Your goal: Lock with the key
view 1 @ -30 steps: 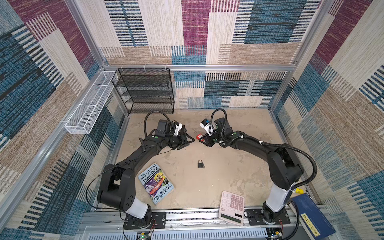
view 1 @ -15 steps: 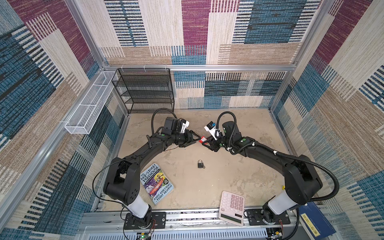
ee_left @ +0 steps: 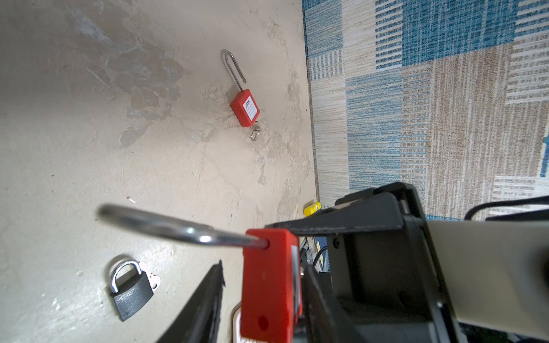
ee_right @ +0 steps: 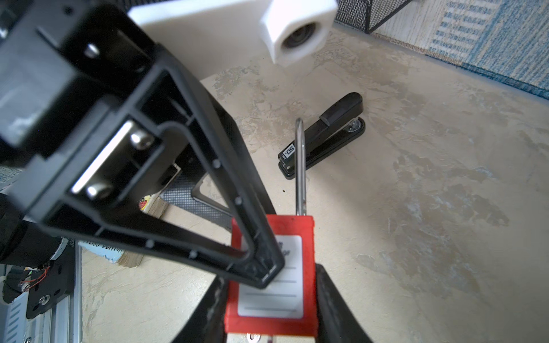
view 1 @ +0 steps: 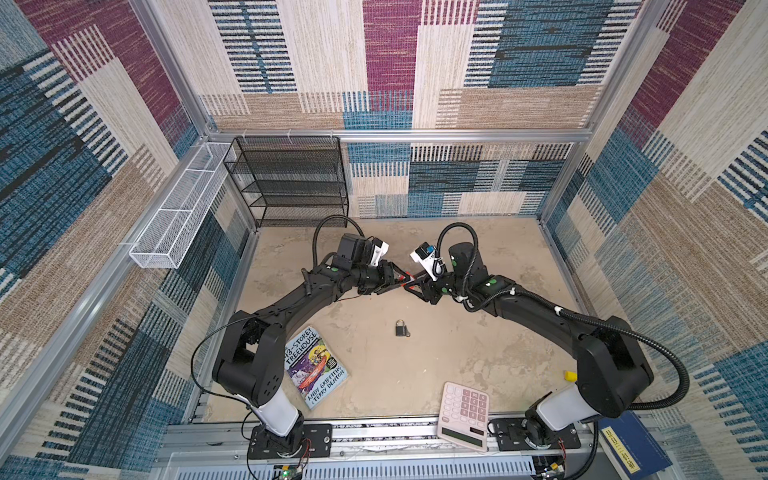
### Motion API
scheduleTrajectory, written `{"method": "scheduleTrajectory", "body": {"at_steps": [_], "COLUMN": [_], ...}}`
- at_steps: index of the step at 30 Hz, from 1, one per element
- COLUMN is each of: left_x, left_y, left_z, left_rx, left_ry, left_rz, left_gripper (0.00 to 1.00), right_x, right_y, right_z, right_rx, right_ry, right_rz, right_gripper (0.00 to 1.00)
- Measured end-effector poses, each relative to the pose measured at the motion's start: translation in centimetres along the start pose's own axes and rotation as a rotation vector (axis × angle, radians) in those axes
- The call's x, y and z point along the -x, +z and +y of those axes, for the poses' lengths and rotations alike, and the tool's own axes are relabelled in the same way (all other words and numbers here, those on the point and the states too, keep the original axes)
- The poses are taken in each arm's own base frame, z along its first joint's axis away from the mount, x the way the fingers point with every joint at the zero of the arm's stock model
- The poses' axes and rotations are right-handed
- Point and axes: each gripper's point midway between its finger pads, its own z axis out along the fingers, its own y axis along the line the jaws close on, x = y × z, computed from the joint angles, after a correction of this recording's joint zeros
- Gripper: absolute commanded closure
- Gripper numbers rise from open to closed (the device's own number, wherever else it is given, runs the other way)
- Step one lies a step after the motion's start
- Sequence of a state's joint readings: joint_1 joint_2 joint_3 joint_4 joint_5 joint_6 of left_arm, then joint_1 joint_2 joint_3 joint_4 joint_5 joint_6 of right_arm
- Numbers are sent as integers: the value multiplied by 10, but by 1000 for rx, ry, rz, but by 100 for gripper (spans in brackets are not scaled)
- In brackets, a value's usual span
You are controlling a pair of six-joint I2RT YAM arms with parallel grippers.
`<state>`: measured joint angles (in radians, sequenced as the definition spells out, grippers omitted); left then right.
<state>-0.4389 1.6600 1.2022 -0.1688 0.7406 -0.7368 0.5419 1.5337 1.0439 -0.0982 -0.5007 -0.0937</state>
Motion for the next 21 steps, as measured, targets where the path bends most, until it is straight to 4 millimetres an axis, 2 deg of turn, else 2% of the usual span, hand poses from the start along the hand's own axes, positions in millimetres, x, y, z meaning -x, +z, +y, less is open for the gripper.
{"method": "scheduleTrajectory", "body": {"at_steps": [5,11,14,18,21], "left_x": [-1,-1,0,2,4], "left_y": [0,-1,-2,-4,-6], "left_z": [-2,-8,-10,-15,-18], "left_rx": [-9,-30,-35,-47,-56], "left_ry": [-4,1,0,-5,0], "left_rz": [5,6,3,-8,-19], "left_gripper": [65,69,76,90,97], "right_x": [-1,2,3,5,7], "right_y": [-2,-4,-4,-4,-4], "right_z": [3,4,4,4,4], "right_rx": [9,12,12,11,9], "right_ry": [-1,-6,-10,-13,-10], "right_rz": [-4,-13,-20,-27,-34], "right_gripper": [65,64,63,61,55]}}
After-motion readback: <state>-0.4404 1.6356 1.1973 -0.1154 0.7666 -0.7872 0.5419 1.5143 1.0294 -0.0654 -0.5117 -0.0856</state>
